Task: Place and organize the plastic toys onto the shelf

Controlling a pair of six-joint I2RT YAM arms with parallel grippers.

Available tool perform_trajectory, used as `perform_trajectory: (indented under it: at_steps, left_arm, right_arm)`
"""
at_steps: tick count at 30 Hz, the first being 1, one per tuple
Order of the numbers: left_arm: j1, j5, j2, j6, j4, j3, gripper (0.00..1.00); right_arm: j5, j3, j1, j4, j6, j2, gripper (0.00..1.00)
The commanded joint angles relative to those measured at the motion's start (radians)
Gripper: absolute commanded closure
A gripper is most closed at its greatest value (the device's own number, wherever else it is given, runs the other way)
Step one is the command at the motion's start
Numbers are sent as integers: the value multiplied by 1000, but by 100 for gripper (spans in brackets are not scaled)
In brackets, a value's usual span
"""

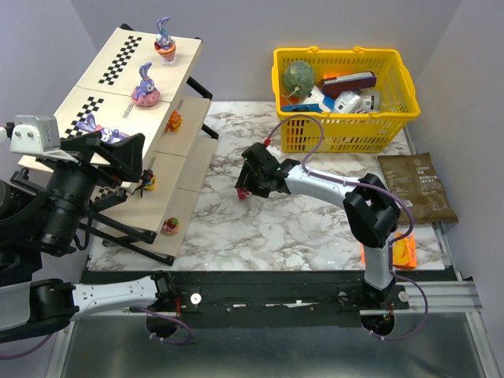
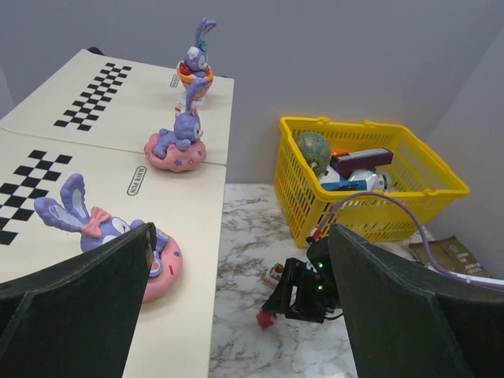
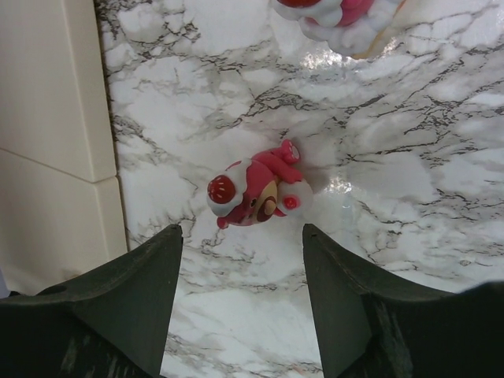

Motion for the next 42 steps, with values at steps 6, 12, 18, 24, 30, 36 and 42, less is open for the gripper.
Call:
perform_trajectory:
  at_steps: [6, 12, 18, 24, 30, 36, 42]
  left_arm:
    - [1, 12, -12, 29, 24, 17, 1]
    - [3, -2, -21, 32, 27, 5, 1]
    - [1, -6, -17, 28, 13, 6, 1]
    - [1, -22, -26, 23, 18, 3, 1]
    - [1, -29, -27, 28, 16, 9, 1]
    - [3, -33, -33, 26, 15, 5, 1]
    - [1, -36, -32, 34, 22, -1, 1]
  right_arm:
    - [-6, 63, -5, -41, 20, 54, 36]
    - [-9, 77, -7, -42, 20, 73, 44]
    - [-25, 89, -7, -47, 17, 96, 49]
    - [-23, 105, -5, -56, 12, 114, 49]
    - [-28, 118, -7, -56, 11, 134, 57]
    - [-35, 129, -5, -56, -2, 130, 83]
    - [-54, 161, 4, -48, -22, 122, 99]
